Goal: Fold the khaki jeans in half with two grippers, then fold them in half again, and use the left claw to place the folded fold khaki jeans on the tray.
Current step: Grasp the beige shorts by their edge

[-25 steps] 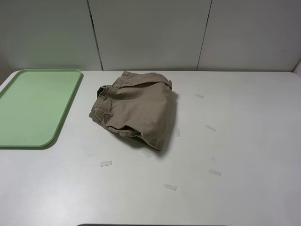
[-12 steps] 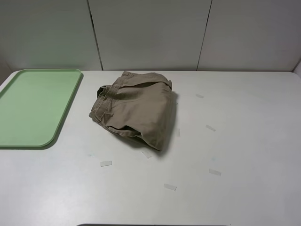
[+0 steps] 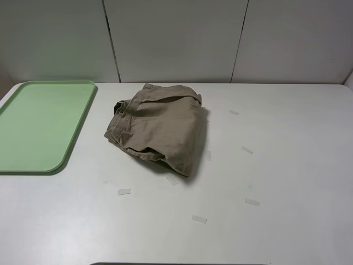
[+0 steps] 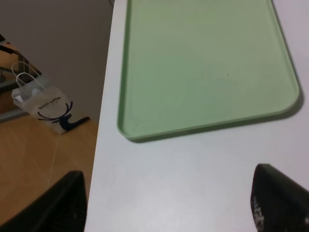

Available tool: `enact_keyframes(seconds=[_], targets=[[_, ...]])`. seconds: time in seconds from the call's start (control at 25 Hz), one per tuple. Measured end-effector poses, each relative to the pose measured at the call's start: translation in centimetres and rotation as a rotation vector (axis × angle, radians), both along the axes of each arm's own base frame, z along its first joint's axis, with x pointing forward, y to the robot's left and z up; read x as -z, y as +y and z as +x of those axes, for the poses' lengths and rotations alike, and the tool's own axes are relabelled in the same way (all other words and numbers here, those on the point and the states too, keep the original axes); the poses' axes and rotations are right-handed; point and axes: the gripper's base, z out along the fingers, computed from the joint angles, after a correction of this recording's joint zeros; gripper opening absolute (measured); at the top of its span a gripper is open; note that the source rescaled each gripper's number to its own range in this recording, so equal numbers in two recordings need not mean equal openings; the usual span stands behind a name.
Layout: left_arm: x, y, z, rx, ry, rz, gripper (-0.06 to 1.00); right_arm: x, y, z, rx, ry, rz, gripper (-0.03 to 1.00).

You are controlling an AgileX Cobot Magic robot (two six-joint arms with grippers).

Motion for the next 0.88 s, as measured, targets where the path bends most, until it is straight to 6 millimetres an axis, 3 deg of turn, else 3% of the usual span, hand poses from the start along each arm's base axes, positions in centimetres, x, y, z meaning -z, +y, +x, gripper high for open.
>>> enact_keyframes(seconds=[0.88], targets=[[-0.08, -0.03, 0.06, 0.004, -0.01, 0.001, 0.73, 0.03, -0.01, -0.57, -0.119, -0.03, 0.006, 1.0]])
